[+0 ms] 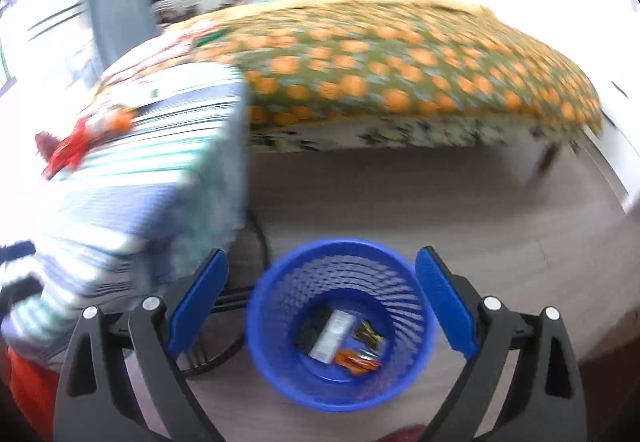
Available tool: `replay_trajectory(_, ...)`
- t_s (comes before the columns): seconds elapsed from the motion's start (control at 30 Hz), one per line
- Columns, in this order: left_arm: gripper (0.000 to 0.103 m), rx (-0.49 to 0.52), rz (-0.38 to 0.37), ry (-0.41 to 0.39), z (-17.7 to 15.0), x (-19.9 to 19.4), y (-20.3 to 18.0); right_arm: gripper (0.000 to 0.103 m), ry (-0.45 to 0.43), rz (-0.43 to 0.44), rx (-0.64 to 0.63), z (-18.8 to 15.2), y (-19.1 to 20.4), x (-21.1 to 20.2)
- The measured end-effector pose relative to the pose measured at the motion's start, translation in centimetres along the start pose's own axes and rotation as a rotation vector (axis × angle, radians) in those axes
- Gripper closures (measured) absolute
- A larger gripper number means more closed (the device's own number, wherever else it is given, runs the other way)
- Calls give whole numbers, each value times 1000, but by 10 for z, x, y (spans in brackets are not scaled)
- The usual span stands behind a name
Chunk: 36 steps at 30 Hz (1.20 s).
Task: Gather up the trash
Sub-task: 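Move both tools back over the remaining trash on the table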
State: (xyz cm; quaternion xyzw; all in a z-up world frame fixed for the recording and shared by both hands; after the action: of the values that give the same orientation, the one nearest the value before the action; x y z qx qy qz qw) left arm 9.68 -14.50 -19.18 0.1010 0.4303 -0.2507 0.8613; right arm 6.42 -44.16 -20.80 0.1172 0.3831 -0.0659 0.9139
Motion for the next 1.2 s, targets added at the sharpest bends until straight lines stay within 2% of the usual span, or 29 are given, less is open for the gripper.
replay_trajectory(0.1, 12, -62, 85, 5, -12, -9, 48, 11, 1, 73, -76, -3, 60, -3)
replay_trajectory(0.2, 12, -99, 133, 15, -22, -15, 81, 11, 26, 150, -158, -3, 125, 0)
replay_trajectory(0.33, 12, -142, 153, 17, -31, -26, 112, 11, 54, 198, -252, 4, 195, 12)
replay_trajectory(0.47, 12, -177, 158, 8, -30, -30, 135, 11, 80, 210, -298, 11, 236, 34)
replay_trajectory(0.63, 12, -197, 159, -26, -15, -35, 155, 11, 125, 184, -315, 11, 256, 61)
replay_trajectory(0.93, 12, -235, 200, -124, 71, -19, 182, 5, 120, 177, -300, 12, 260, 68)
replay_trajectory(1.07, 12, -275, 244, -125, 94, -4, 199, 5, 123, 175, -301, 13, 261, 69)
replay_trajectory(1.2, 12, -295, 279, -93, 94, 4, 213, 5, 122, 176, -299, 12, 262, 69)
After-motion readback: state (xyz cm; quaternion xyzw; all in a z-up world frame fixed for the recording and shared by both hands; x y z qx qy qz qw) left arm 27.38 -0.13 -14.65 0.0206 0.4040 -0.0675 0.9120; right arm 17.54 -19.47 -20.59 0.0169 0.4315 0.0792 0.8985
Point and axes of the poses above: each gripper's, at about its wrist camera, not at the fingertips, and x roughly the way its jaws point, y to its left, z to its top, the point moved 4 cm from there along x, roughly the way its jaws point, and after that the axes turned 3 degrees about x, right-handed, at the moved point
